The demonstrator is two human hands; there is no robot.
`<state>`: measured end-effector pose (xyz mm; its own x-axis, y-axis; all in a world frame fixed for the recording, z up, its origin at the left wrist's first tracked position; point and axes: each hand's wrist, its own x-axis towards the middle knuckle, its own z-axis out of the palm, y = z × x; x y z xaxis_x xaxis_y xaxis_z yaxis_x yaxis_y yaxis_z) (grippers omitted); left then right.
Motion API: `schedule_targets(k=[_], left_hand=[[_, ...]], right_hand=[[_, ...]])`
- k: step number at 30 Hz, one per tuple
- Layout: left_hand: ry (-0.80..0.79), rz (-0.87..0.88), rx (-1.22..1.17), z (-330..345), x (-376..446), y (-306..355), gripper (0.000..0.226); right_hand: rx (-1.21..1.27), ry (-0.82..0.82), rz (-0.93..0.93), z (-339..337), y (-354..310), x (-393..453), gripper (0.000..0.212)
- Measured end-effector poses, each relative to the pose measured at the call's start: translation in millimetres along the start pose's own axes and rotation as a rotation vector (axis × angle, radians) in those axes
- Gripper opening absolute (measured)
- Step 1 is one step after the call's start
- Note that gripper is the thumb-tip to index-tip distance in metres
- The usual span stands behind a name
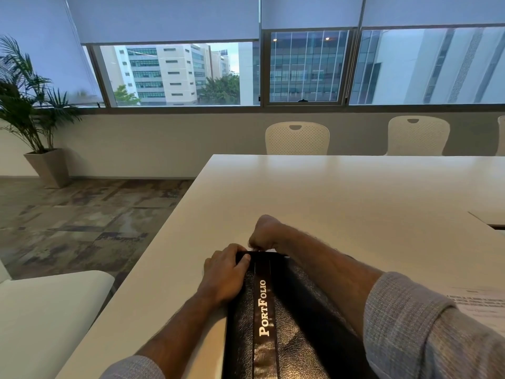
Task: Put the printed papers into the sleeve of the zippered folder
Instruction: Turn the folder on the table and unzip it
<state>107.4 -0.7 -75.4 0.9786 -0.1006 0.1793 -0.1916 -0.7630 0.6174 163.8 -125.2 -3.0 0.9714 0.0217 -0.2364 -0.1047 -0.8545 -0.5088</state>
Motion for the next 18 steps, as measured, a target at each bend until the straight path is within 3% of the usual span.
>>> schedule_targets(k=[9, 18], left_hand=[[-0.018, 0.004, -0.016, -4, -8, 4, 0.019], [-0.02, 0.018, -0.015, -2, -5, 0, 0.016]], right_hand=[[-0.02, -0.172, 0.041, 0, -6, -5, 0.004], [-0.078, -0.122, 0.091, -7, 16, -4, 0.011]])
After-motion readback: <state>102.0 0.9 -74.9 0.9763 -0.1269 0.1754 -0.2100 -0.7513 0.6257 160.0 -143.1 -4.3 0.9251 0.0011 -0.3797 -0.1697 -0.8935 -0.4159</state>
